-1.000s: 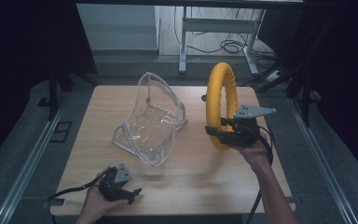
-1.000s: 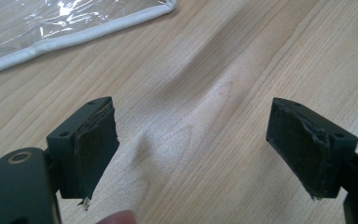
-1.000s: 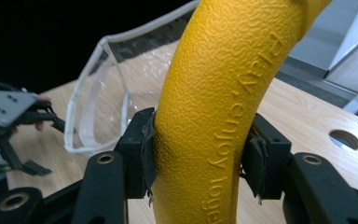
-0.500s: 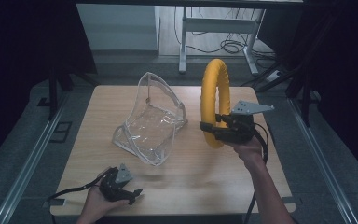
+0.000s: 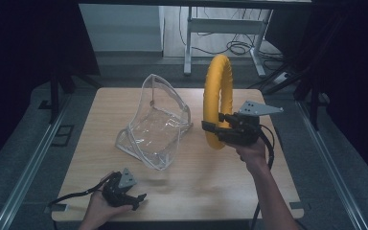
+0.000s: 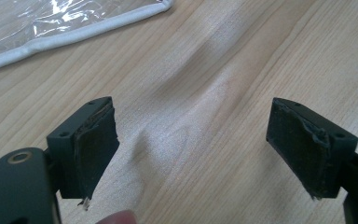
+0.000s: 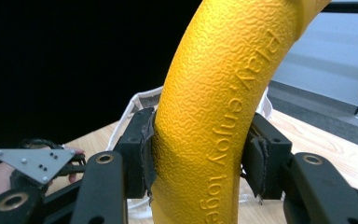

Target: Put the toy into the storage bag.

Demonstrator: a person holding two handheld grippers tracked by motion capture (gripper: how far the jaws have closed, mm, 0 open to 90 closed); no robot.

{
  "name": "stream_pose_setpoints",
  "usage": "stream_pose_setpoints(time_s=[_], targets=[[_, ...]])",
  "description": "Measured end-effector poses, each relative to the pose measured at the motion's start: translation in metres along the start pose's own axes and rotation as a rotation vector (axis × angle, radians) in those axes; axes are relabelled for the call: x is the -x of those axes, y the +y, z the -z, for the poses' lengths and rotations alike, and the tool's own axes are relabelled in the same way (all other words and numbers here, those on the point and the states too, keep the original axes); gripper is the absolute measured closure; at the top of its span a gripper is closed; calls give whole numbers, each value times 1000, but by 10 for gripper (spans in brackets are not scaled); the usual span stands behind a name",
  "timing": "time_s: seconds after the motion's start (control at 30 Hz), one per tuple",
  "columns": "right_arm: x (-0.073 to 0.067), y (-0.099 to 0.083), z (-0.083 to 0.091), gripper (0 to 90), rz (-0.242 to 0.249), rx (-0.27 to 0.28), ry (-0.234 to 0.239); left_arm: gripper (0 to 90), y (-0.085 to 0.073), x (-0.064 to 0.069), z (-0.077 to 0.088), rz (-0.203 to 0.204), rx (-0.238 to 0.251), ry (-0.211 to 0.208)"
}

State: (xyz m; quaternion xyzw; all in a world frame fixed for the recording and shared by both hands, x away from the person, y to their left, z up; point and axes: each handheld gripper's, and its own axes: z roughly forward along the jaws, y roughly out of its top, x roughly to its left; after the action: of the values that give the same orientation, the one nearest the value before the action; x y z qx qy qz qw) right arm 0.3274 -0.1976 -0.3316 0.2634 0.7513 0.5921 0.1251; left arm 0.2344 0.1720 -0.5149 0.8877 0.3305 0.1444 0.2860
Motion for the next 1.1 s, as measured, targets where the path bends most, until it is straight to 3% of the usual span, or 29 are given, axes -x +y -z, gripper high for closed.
stream_pose_setpoints(time_s=[0.6,1.1], targets=[[-13,15,-10,500,15,56,54,162,0,0,-1,-5,-7,2],[-31,35,-17,499,46,114,107,161,0,0,-1,-5,-5,0]])
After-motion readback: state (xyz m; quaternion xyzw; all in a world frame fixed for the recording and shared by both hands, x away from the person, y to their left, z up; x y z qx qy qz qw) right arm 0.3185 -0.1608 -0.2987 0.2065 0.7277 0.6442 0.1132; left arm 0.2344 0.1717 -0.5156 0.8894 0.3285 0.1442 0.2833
